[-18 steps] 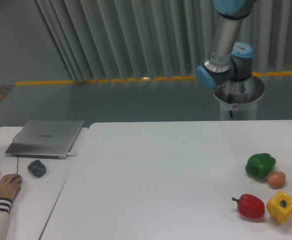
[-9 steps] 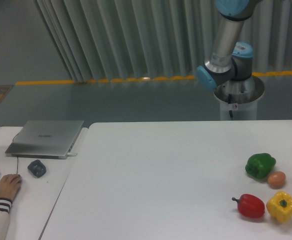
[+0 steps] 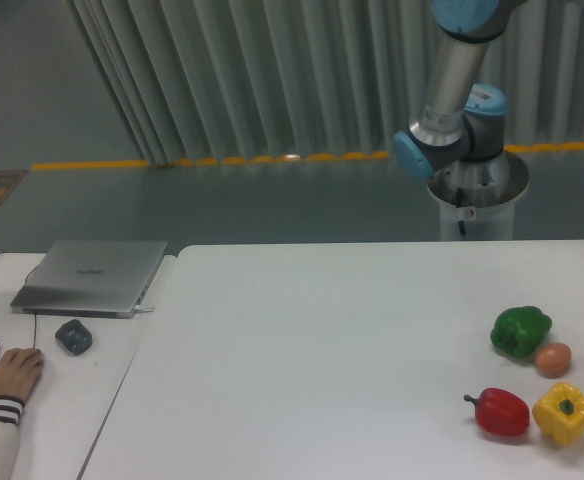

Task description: Place the triangular bread in the basket

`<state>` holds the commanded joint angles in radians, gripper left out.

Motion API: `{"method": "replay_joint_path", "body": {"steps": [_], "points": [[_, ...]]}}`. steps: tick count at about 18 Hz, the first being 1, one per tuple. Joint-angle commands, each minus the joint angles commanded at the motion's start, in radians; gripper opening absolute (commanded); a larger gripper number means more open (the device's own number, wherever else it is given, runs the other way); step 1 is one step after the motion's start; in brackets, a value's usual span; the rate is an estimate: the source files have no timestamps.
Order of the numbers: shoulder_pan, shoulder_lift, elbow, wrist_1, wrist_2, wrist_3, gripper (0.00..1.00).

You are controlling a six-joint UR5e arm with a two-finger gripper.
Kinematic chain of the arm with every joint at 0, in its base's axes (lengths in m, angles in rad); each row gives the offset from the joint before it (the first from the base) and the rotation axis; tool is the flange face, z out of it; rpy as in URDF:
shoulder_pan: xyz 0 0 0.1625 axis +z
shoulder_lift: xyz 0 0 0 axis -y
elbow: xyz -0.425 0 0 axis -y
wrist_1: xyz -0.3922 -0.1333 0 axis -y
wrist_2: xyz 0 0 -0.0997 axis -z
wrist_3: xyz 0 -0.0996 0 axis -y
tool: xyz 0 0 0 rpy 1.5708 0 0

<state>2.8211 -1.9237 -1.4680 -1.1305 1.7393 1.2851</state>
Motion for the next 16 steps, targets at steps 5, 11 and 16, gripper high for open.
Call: {"method": "replay_joint_path", "body": {"steps": [5,11,16], "points": [[-0.052,0.017,-0.018,-0.13,0.123,0.128,1.0],[-0.077,0.035,-0.032,-0.129,0.117,0.145,1.0],[-0.12,0.054,-0.069,-0.123,0.103,0.115,1.0]]}}
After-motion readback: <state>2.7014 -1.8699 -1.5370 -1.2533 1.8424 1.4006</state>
